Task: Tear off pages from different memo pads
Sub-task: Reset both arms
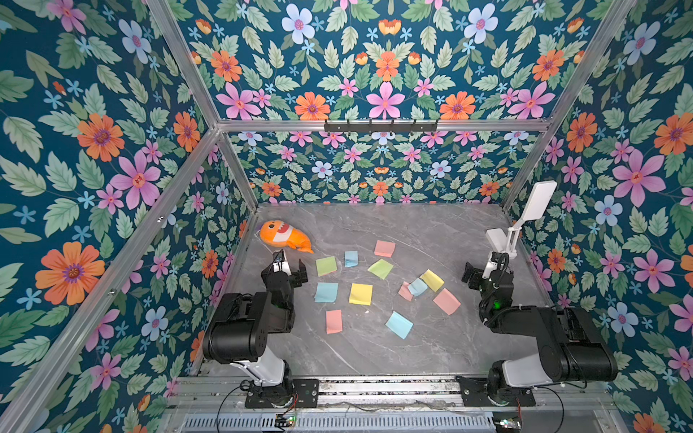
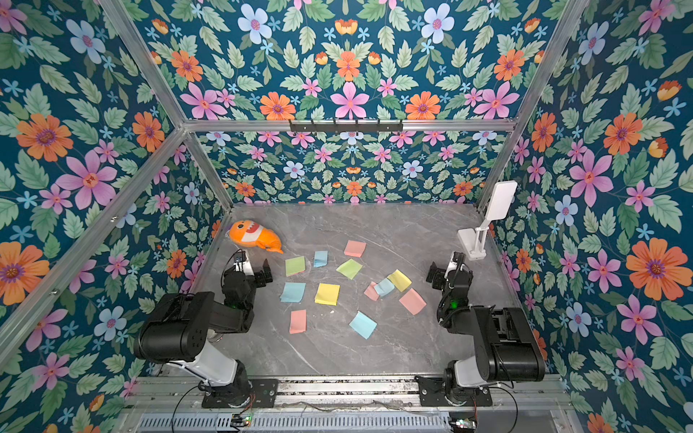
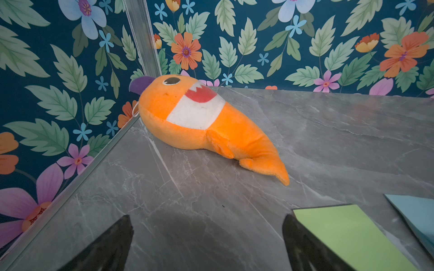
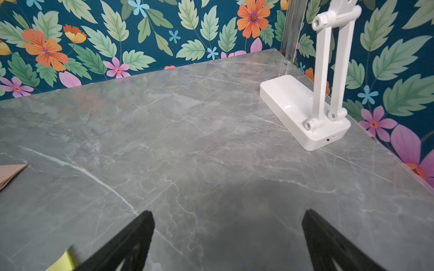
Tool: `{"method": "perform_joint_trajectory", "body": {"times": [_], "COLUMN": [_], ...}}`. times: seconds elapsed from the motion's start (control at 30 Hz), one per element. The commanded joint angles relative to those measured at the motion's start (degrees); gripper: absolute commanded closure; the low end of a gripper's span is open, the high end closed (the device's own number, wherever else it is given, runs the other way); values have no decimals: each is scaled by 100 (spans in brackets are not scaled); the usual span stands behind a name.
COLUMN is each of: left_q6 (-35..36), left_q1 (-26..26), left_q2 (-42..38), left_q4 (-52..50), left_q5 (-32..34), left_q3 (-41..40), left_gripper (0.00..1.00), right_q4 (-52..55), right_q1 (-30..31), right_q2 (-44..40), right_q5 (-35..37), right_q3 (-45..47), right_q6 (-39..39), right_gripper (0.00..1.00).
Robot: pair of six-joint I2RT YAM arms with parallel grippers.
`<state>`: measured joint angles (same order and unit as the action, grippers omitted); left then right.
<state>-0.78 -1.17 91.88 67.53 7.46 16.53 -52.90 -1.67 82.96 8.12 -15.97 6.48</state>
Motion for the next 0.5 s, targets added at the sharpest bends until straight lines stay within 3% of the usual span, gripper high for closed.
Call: {"method": "perform_joint_trajectory", "body": {"times": [0.0, 0.47], "left_q6": [-10, 23], "left_q1": [2, -28], "left_q2": [-11, -11], "left_q4": [174, 160], "left_q5": [-5, -7], "left_q3": [5, 12], "left_gripper": [0, 0], "right_q4": [-252, -210], "right_q1": [12, 18], "right_q2": [25, 10], "right_q5": [23, 34], "right_q3": [-3, -18], "right_q6": [-76, -86], "right_gripper": [1, 1]}}
